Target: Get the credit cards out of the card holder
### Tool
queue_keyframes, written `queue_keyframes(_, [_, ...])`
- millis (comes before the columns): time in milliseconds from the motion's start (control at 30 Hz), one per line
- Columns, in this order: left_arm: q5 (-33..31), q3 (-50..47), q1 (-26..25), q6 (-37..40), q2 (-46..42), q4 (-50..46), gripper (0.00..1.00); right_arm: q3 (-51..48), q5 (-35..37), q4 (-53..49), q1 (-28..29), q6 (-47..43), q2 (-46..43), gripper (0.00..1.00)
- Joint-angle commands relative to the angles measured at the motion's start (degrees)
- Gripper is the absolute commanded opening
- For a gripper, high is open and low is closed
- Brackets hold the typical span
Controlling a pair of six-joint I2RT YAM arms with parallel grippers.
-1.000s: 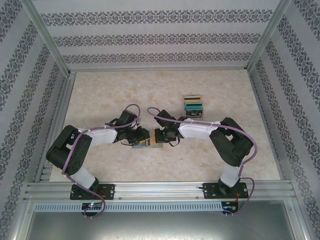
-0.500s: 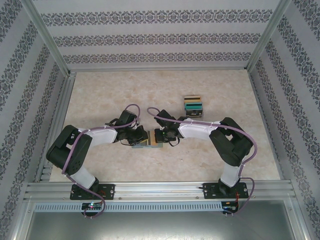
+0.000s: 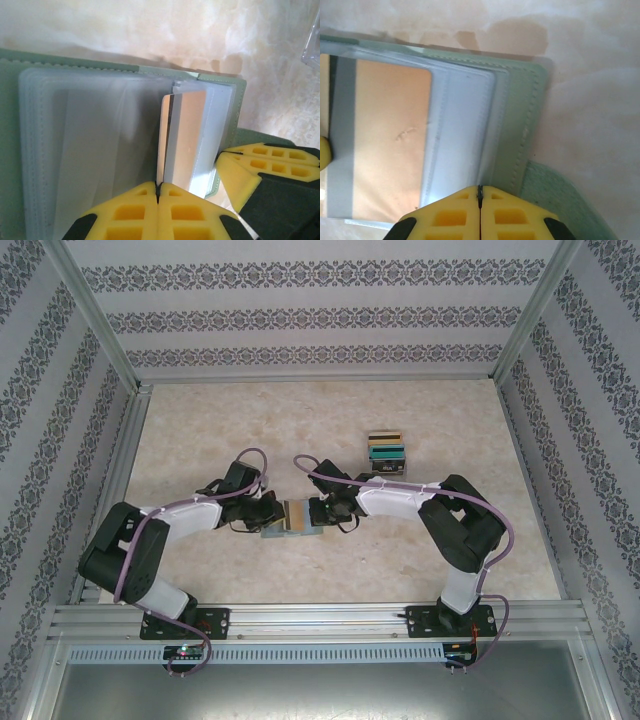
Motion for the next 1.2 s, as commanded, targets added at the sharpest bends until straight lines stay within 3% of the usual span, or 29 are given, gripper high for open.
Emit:
queue_keyframes(0, [-2.1,-0.8,1.5,2.7,-2.7,-5.2,0.04,-0.5,0.2,-1.0,-0.1,-0.3,0.9,0.08])
queue_keyframes(167, [-3.2,-1.1,1.8,4.2,-6.1,-7.6,0.07,-0.4,0.0,-0.8,-0.1,-0.4,0.8,0.09])
queue_keyframes(367, [-2.0,-1.5,1.7,4.2,-4.4,-5.3,0.11,0.8,-0.8,-0.7,0.1,-0.7,0.9,0.10])
queue_keyframes(567, [-3.1,-2.0,1.7,4.8,-3.3,-5.1,0.27,3.1,-1.2,-1.4,1.0,-1.6,0.4,0.12])
queue_keyframes(933, [-2.6,-3.5,1.8,4.2,-2.8,-2.7,0.23,7.9,-3.9,-1.3,3.0,-3.0,2.2,0.12])
queue_keyframes(1167, [-2.2,-3.9,1.8,3.6,-2.5,-1.9,0.22,8.2,-1.9,-2.8,3.2,-2.8,4.7,0.10])
